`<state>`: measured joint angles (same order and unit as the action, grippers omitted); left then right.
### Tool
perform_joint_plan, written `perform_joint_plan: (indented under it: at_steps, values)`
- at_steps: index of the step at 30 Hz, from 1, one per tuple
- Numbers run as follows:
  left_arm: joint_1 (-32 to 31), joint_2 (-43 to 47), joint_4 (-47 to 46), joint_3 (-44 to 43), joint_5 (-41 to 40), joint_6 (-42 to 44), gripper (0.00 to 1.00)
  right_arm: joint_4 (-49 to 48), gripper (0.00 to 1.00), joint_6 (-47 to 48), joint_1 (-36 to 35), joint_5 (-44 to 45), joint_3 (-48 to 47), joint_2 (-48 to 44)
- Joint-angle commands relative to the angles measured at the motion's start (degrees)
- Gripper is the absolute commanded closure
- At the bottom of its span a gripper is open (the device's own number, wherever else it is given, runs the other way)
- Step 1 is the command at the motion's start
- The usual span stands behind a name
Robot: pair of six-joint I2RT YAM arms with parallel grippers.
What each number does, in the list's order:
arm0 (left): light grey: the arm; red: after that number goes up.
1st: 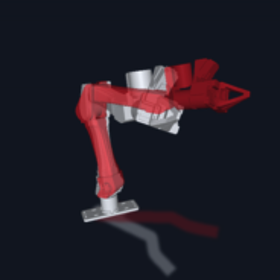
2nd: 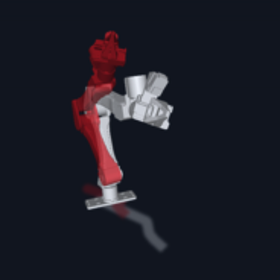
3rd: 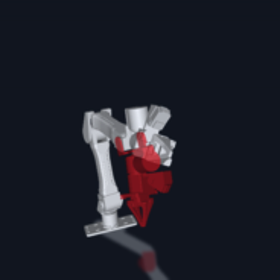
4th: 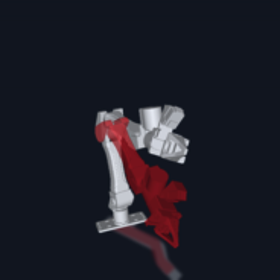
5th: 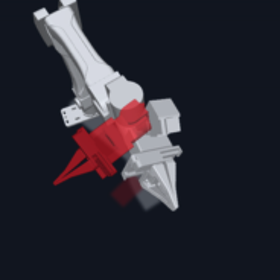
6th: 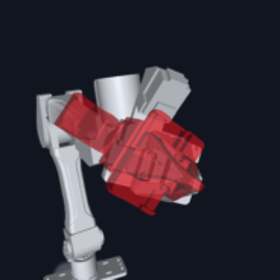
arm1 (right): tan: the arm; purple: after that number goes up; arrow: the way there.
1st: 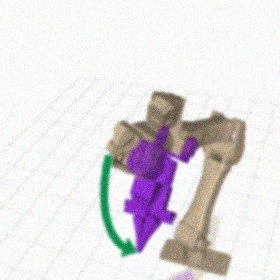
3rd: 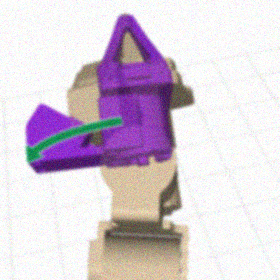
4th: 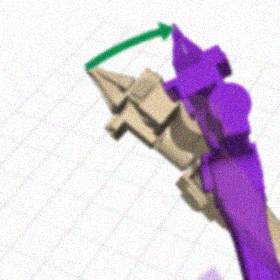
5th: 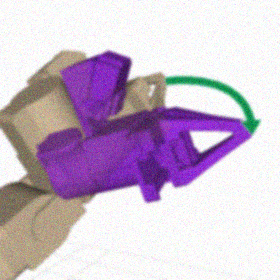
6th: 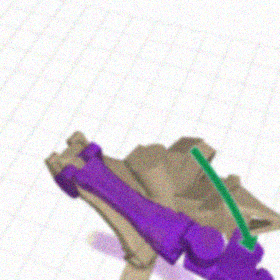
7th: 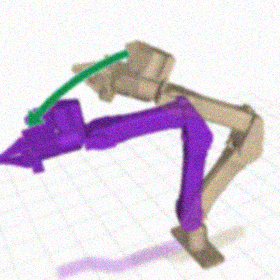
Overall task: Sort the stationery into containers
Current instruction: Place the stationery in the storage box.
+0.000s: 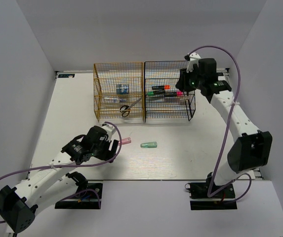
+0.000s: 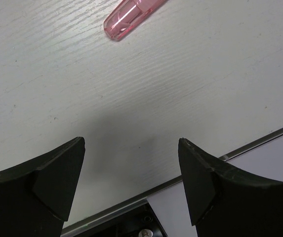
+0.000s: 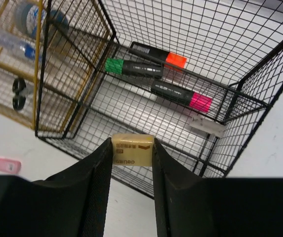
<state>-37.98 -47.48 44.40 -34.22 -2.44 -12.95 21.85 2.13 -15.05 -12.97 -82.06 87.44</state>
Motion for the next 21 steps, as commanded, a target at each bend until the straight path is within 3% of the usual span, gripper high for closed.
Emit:
perform_joint_plan:
  at_steps: [1,5,11,21]
  values:
    - [0.2,-0.1,-0.7,-0.2,-0.5,0.1,0.14,-2.5,1.00,-7.5,-0.9,5.6,-7.6,3.4]
    - [0.1,-0.4,-0.2,-0.3,-0.5,0.2,0.14,2.1,1.00,-6.9,-1.3,9.9,-14.3,8.4]
    - [0.2,-0.4,-0.5,-0.3,-0.5,0.2,0.14,1.5,1.00,-5.4,-1.4,14.4,-14.9,12.4]
    - [0.3,-0.5,-0.5,-0.3,-0.4,0.3,0.14,1.7,1.00,-6.4,-1.4,14.8,-13.6,16.1]
